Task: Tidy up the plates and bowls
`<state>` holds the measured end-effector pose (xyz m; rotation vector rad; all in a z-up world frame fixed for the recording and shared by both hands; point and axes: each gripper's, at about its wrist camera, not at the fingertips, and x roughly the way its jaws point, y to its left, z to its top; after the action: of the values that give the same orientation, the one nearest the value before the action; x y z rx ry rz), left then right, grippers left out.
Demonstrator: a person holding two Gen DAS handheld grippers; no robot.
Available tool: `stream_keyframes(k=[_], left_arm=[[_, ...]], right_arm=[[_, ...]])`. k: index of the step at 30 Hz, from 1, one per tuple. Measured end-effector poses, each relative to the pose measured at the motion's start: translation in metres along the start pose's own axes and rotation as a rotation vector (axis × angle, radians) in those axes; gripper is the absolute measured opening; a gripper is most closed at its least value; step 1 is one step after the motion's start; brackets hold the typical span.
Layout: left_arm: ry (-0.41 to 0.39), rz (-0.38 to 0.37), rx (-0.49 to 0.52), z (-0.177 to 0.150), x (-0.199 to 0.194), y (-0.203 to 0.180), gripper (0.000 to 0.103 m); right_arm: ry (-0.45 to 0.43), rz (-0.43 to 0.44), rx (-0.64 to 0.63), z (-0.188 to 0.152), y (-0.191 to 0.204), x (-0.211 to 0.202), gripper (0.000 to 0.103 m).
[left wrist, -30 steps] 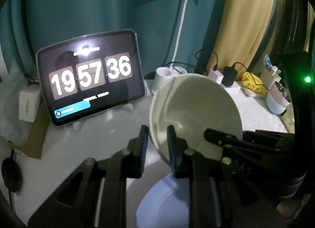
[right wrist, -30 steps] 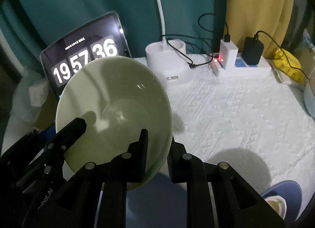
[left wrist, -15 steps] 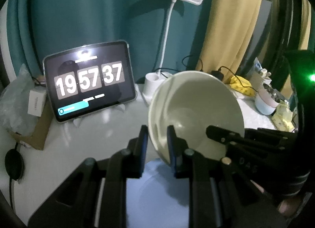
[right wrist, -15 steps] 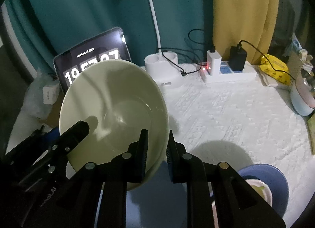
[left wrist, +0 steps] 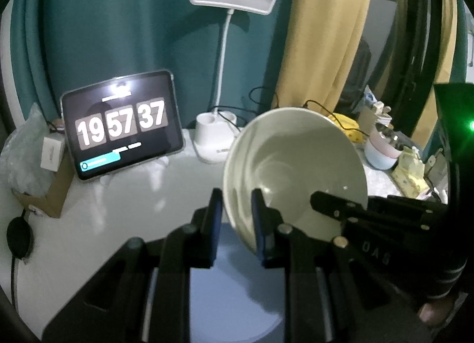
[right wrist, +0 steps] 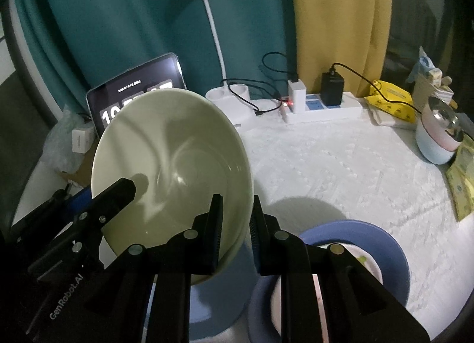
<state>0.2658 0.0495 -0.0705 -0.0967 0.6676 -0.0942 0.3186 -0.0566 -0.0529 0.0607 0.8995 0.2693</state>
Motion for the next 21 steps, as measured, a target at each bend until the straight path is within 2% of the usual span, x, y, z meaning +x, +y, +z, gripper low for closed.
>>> stream_keyframes(k=[21], left_arm=[[0.028,-0.062,0.062,-0.018,-0.01,-0.07,0.02]], right_arm=[[-0.03,-0.034,0.062,-0.031,-0.062,-0.046,0.018]])
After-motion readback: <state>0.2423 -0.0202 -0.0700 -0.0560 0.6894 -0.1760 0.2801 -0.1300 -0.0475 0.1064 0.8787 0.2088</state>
